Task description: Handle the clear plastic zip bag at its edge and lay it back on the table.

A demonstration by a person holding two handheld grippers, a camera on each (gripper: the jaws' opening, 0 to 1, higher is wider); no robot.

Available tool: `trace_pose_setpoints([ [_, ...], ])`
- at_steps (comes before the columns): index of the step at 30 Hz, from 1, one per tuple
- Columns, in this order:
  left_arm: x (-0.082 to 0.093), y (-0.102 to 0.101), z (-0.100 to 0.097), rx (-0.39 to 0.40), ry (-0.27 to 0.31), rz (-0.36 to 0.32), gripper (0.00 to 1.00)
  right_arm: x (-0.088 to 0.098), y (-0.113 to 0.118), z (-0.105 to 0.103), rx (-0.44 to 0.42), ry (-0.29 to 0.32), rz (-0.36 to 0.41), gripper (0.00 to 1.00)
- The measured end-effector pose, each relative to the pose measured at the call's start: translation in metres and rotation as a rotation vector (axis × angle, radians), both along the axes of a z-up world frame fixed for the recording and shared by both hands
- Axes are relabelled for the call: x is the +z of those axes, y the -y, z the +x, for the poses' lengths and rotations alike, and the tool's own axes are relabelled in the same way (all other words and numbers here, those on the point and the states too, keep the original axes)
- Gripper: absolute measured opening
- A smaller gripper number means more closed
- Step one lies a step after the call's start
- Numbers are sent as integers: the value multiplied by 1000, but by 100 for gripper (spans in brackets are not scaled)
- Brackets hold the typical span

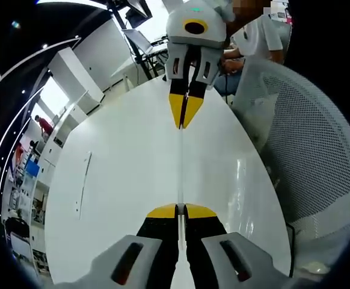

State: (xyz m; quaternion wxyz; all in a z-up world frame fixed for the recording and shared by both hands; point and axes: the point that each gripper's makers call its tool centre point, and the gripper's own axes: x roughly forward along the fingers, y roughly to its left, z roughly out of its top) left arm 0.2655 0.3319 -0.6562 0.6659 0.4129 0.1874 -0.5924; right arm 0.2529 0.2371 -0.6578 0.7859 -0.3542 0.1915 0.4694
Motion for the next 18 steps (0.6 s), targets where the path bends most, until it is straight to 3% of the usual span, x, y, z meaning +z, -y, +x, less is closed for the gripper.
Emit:
trace_pose_setpoints([
  [18, 0, -4, 0, 8, -4, -6, 0, 0, 2, 0, -3, 0, 0, 0],
])
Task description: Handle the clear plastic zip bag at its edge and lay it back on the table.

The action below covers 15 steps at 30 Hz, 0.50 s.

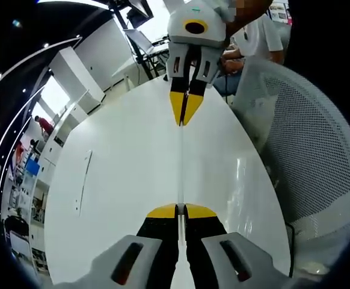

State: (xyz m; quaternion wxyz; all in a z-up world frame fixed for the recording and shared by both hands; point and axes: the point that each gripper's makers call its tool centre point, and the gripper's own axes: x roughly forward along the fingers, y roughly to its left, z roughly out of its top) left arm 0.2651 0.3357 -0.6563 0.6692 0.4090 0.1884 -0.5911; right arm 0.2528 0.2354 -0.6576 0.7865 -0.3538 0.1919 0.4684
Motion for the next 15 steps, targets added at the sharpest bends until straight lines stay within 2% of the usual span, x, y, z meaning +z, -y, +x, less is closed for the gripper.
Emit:
trace_pose_setpoints([
  [15, 0, -6, 0, 7, -3, -3, 0, 0, 1, 0, -4, 0, 1, 0],
])
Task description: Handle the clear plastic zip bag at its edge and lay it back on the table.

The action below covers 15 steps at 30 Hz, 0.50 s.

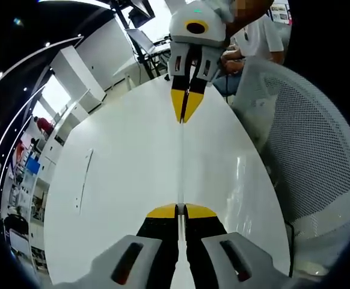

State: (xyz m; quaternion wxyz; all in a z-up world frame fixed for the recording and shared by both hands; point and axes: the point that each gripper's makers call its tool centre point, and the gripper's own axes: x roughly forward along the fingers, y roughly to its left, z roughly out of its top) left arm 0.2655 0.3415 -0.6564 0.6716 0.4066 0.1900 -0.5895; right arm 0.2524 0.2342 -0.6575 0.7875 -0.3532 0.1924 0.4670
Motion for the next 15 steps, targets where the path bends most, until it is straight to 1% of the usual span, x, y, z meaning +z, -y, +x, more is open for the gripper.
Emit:
trace_pose_setpoints([
  [15, 1, -6, 1, 12, 0, -8, 0, 2, 0, 0, -2, 3, 2, 0],
])
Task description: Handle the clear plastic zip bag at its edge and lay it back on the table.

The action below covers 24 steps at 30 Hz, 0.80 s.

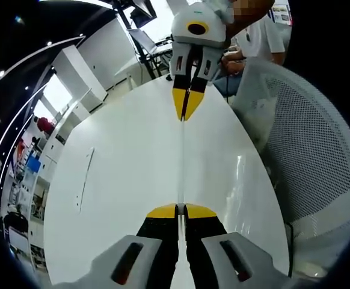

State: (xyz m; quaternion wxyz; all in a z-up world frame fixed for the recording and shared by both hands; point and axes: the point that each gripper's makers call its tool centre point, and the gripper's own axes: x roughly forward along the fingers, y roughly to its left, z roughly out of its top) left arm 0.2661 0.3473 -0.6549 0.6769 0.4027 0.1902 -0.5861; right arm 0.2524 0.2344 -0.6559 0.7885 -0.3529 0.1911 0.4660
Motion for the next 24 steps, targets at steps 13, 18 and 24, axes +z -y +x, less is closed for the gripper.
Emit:
trace_pose_setpoints([
  [13, 2, 0, -1, 5, -4, -9, 0, 0, 2, -1, -4, 0, 0, 0],
  [18, 2, 0, -1, 9, -4, -12, 0, 0, 3, -1, -3, -1, -1, 0],
  [24, 3, 0, -1, 13, -3, -15, 0, 0, 2, -2, -6, -4, 3, 0],
])
